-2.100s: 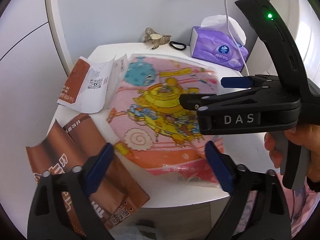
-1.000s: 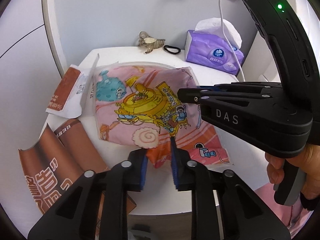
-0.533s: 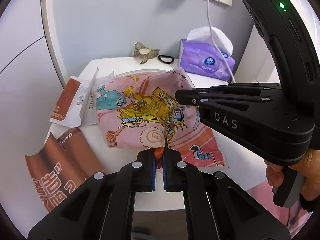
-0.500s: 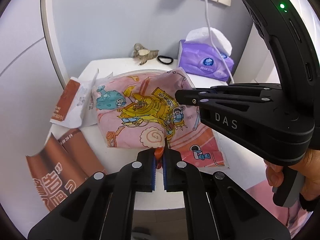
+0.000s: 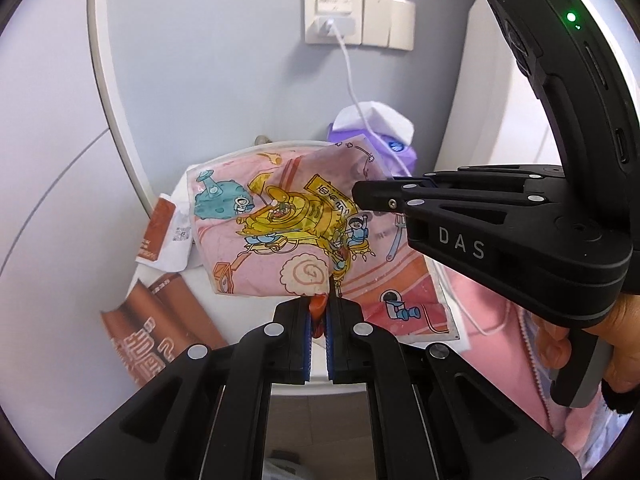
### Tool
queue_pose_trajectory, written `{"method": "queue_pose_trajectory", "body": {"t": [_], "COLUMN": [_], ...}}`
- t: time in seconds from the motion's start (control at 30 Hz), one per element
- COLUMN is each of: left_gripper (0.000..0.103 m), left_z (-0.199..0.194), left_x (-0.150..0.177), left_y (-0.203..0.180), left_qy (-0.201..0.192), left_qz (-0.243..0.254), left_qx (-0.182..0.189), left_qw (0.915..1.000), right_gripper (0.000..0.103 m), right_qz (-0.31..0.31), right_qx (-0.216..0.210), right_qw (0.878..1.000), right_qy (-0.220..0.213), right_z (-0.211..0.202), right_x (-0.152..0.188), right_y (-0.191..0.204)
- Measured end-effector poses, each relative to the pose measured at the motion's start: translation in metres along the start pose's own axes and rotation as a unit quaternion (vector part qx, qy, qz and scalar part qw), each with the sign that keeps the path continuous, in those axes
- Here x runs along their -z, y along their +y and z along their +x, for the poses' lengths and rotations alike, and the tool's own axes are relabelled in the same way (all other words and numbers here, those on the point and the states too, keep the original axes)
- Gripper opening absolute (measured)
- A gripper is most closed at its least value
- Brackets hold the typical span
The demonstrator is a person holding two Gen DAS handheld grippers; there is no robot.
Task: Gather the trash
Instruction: 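Lift the pink bag with the right gripper and carry it over the bin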
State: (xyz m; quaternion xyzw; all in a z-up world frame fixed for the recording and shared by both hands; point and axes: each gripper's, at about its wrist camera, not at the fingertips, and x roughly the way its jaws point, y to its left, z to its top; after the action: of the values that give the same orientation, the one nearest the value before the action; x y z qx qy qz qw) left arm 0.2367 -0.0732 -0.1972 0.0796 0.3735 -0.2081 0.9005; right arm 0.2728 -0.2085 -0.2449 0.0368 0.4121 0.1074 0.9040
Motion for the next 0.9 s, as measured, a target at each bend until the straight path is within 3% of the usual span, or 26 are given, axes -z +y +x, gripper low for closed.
{"method": "queue_pose_trajectory", "body": {"t": [0.53, 0.9], "left_gripper": [0.004, 0.004], "left_z": [-0.091, -0.131], "left_x": [0.064, 0.138], "left_y": [-0.007, 0.02], "left_qy": [-0.012, 0.005], "left_qz": [-0.028, -0.066], "left_qx": [-0.043, -0.079], "left_qw": [0.9986, 0.9947], "right_gripper": [0.003, 0.003], "right_qz": [-0.056, -0.103], "right_qx": [-0.038, -0.082], "right_qw": [0.998, 0.991], "right_qy": [-0.007, 0.02], "right_z": [-0.069, -0.071], "right_x": [0.031, 0.078], "right_y": [0.072, 0.144]}}
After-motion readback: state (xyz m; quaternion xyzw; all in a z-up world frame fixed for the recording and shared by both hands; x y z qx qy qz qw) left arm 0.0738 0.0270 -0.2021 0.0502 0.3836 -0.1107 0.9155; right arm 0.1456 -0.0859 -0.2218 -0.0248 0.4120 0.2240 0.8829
